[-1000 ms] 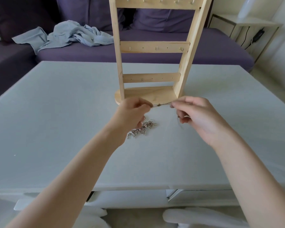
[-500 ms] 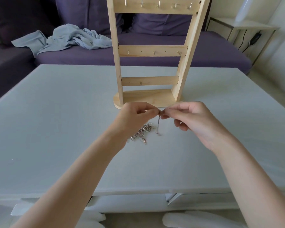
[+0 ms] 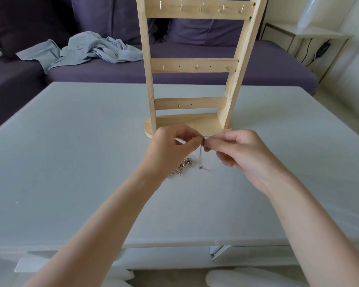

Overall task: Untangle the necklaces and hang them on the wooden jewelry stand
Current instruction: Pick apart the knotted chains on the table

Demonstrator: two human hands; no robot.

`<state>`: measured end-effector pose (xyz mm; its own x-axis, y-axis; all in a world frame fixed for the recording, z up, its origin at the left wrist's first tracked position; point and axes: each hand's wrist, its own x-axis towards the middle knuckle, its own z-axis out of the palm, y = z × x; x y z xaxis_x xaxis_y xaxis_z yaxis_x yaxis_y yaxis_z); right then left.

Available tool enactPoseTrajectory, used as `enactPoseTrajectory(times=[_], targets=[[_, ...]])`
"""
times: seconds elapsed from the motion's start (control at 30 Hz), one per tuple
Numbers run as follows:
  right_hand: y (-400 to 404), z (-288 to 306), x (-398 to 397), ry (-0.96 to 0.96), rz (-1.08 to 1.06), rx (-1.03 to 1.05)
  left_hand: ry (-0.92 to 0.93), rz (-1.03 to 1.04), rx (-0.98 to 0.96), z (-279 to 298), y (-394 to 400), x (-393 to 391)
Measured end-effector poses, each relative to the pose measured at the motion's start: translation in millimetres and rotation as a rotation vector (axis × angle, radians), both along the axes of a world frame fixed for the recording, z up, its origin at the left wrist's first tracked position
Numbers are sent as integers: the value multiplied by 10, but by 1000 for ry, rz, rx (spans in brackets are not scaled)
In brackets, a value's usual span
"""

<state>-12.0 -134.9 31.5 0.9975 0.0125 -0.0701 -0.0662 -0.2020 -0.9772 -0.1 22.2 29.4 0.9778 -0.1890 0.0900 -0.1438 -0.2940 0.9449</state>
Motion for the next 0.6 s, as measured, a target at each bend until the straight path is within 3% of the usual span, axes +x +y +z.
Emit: enactPoseTrajectory(times=[0.23, 0.5, 0.6], targets=[[4, 21, -3, 19, 8, 66, -93, -27, 34, -17, 4, 15], [-9, 36, -7, 16, 37, -106, -205, -64, 151, -34, -15, -3], [-22, 47, -5, 17, 34, -133, -96, -86, 35, -7, -27, -7]])
